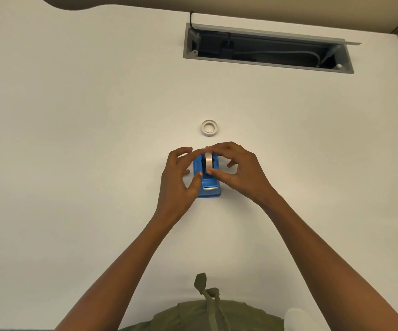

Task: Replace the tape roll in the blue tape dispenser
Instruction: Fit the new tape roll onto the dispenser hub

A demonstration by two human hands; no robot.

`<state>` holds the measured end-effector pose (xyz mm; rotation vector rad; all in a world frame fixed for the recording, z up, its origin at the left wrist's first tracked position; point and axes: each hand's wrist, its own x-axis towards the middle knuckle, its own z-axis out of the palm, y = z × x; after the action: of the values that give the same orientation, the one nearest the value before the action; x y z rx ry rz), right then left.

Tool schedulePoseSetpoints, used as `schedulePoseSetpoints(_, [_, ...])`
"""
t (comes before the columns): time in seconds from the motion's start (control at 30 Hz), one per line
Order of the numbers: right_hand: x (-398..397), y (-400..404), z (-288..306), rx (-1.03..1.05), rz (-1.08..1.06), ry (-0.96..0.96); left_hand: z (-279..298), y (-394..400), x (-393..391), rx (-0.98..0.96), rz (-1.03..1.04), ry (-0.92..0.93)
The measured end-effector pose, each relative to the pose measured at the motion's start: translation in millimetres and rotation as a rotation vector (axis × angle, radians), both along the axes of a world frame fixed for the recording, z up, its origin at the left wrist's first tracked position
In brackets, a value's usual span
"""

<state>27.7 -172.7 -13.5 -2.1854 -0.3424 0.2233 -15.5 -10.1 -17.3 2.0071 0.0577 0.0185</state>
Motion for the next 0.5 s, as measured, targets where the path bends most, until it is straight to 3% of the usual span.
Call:
schedulePoseSetpoints(0.13, [-0.9, 0.7, -0.8, -0.008, 0.009, -0.010, 3.6, -0.5, 2.1, 0.012, -0.105, -0.015])
schedulePoseSetpoints(0.5, [-0.3, 2.2, 1.4, -0.028, 0.025, 0.022, -0.2, 0.3, 6.2, 0.039, -0.112, 0.006])
